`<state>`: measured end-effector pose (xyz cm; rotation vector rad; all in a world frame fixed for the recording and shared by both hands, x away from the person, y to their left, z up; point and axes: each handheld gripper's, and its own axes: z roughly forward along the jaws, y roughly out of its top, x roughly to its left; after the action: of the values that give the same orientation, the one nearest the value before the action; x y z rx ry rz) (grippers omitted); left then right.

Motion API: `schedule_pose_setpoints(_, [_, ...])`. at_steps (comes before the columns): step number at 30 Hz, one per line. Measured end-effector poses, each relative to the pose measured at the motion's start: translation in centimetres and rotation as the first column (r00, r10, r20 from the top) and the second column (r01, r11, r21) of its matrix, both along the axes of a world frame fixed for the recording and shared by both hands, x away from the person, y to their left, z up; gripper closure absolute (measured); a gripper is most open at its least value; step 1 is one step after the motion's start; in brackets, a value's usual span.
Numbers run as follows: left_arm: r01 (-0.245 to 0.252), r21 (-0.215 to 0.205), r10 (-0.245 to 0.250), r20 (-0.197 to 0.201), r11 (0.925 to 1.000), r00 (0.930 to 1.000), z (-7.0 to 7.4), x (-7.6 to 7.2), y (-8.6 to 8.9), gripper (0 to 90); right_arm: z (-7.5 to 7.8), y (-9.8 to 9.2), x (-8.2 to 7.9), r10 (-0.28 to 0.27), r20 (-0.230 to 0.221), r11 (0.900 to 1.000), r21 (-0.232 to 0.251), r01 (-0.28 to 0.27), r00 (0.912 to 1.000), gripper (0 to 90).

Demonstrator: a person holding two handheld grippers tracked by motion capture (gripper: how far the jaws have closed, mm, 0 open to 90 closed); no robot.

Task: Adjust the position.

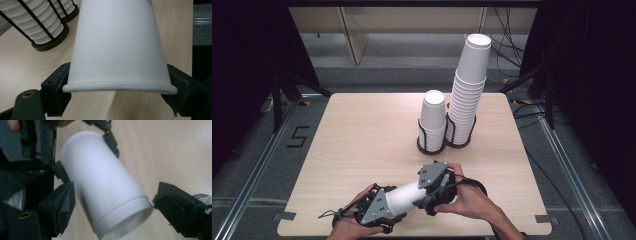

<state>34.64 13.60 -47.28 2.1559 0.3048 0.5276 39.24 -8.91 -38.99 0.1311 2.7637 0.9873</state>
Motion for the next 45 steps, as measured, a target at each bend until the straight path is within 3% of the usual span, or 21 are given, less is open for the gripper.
schedule_pose_setpoints(4, [0.034, 0.055, -0.035, 0.022, 0.9979, 0.9992, 0.3, -0.3, -0.2, 17.8, -0.8, 1.0, -0.5, 0.066, 0.028, 0.992, -0.109, -0.063, 0.9974, 16.3])
schedule_pose_setpoints(10, [0.067, 0.057, -0.069, 0.036, 0.9961, 0.9970, 0.3, -0.7, -0.5, 18.4, -2.1, 1.6, -0.5, 0.134, 0.028, 0.972, -0.200, -0.126, 0.9906, 17.7])
schedule_pose_setpoints(15, [0.108, 0.101, -0.113, 0.051, 0.9890, 0.9922, 0.3, -0.7, -0.5, 19.2, -3.2, 1.9, -0.4, 0.197, 0.040, 0.945, -0.273, -0.179, 0.9796, 20.3])
schedule_pose_setpoints(16, [0.100, 0.068, -0.104, 0.057, 0.9926, 0.9929, 0.2, -0.8, -0.6, 19.5, -3.4, 2.0, -0.2, 0.232, 0.052, 0.934, -0.290, -0.207, 0.9714, 20.7])
schedule_pose_setpoints(19, [0.114, 0.072, -0.120, 0.073, 0.9909, 0.9901, 0.4, -0.9, -0.5, 20.3, -4.0, 2.1, -0.1, 0.231, 0.064, 0.936, -0.288, -0.203, 0.9709, 20.0])
schedule_pose_setpoints(20, [0.118, 0.068, -0.123, 0.070, 0.9907, 0.9900, 0.5, -1.0, -0.5, 20.3, -4.1, 2.0, -0.3, 0.204, 0.049, 0.935, -0.307, -0.179, 0.9778, 20.2])
schedule_pose_setpoints(23, [0.126, 0.059, -0.131, 0.090, 0.9903, 0.9873, 0.7, -1.1, -0.5, 20.6, -4.1, 2.3, -0.3, 0.241, 0.071, 0.932, -0.296, -0.210, 0.9680, 20.2])
schedule_pose_setpoints(24, [0.129, 0.043, -0.132, 0.097, 0.9908, 0.9865, 0.8, -1.1, -0.5, 20.6, -4.0, 2.2, -0.5, 0.219, 0.071, 0.933, -0.308, -0.188, 0.9731, 20.7])
schedule_pose_setpoints(26, [0.131, 0.042, -0.134, 0.090, 0.9905, 0.9869, 1.0, -1.3, -0.5, 20.5, -4.0, 2.4, -0.4, 0.287, 0.095, 0.921, -0.302, -0.247, 0.9533, 22.7])
schedule_pose_setpoints(27, [0.131, 0.032, -0.133, 0.091, 0.9909, 0.9869, 1.0, -1.3, -0.5, 20.3, -4.0, 2.4, -0.7, 0.260, 0.087, 0.928, -0.298, -0.224, 0.9617, 23.2])
schedule_pose_setpoints(30, [0.134, -0.002, -0.134, 0.077, 0.9909, 0.9880, 0.9, -1.3, -0.5, 16.5, -3.7, 2.3, -0.4, 0.309, 0.099, 0.914, -0.307, -0.266, 0.9459, 23.0])
schedule_pose_setpoints(33, [0.102, -0.076, -0.097, 0.063, 0.9919, 0.9933, 0.7, -1.0, -0.4, 10.9, -3.7, 2.0, -0.2, 0.301, 0.088, 0.918, -0.295, -0.264, 0.9497, 22.1])
schedule_pose_setpoints(34, [0.089, -0.108, -0.083, 0.057, 0.9901, 0.9949, 0.7, -0.9, -0.2, 9.8, -3.7, 1.9, -0.2, 0.278, 0.063, 0.925, -0.285, -0.250, 0.9585, 21.9])
schedule_pose_setpoints(35, [0.079, -0.138, -0.072, 0.054, 0.9873, 0.9959, 0.7, -0.7, 0.0, 9.8, -3.6, 1.8, 0.0, 0.290, 0.080, 0.926, -0.276, -0.258, 0.9538, 21.9])
schedule_pose_setpoints(37, [0.065, -0.221, -0.060, 0.027, 0.9730, 0.9978, 0.6, -0.4, 0.5, 9.9, -3.4, 1.3, 0.4, 0.260, 0.050, 0.944, -0.222, -0.243, 0.9642, 22.0])
schedule_pose_setpoints(38, [0.055, -0.234, -0.053, 0.015, 0.9708, 0.9985, 0.6, -0.2, 0.7, 9.7, -3.1, 0.8, 0.5, 0.236, 0.035, 0.954, -0.196, -0.225, 0.9711, 22.0])
schedule_pose_setpoints(39, [0.039, -0.266, -0.039, 0.002, 0.9633, 0.9992, 0.5, -0.1, 0.8, 10.0, -3.0, 0.6, 0.7, 0.239, 0.033, 0.956, -0.181, -0.229, 0.9704, 21.9])
schedule_pose_setpoints(40, [0.036, -0.274, -0.038, -0.005, 0.9610, 0.9992, 0.4, 0.1, 1.0, 11.0, -2.8, 0.1, 0.6, 0.176, 0.005, 0.970, -0.173, -0.172, 0.9844, 21.9])
schedule_pose_setpoints(41, [0.026, -0.290, -0.033, -0.019, 0.9566, 0.9993, 0.3, 0.2, 1.1, 14.0, -2.7, -0.1, 1.2, 0.217, 0.020, 0.967, -0.143, -0.212, 0.9760, 21.9])
schedule_pose_setpoints(43, [0.005, -0.313, -0.015, -0.028, 0.9497, 0.9995, 0.2, 0.4, 1.4, 13.6, -2.5, -0.7, 1.5, 0.174, -0.009, 0.979, -0.106, -0.174, 0.9847, 21.9])
schedule_pose_setpoints(45, [-0.006, -0.324, -0.003, -0.027, 0.9460, 0.9996, 0.3, 0.5, 1.5, 14.5, -2.2, -1.5, 2.2, 0.174, -0.003, 0.983, -0.065, -0.174, 0.9847, 21.9])
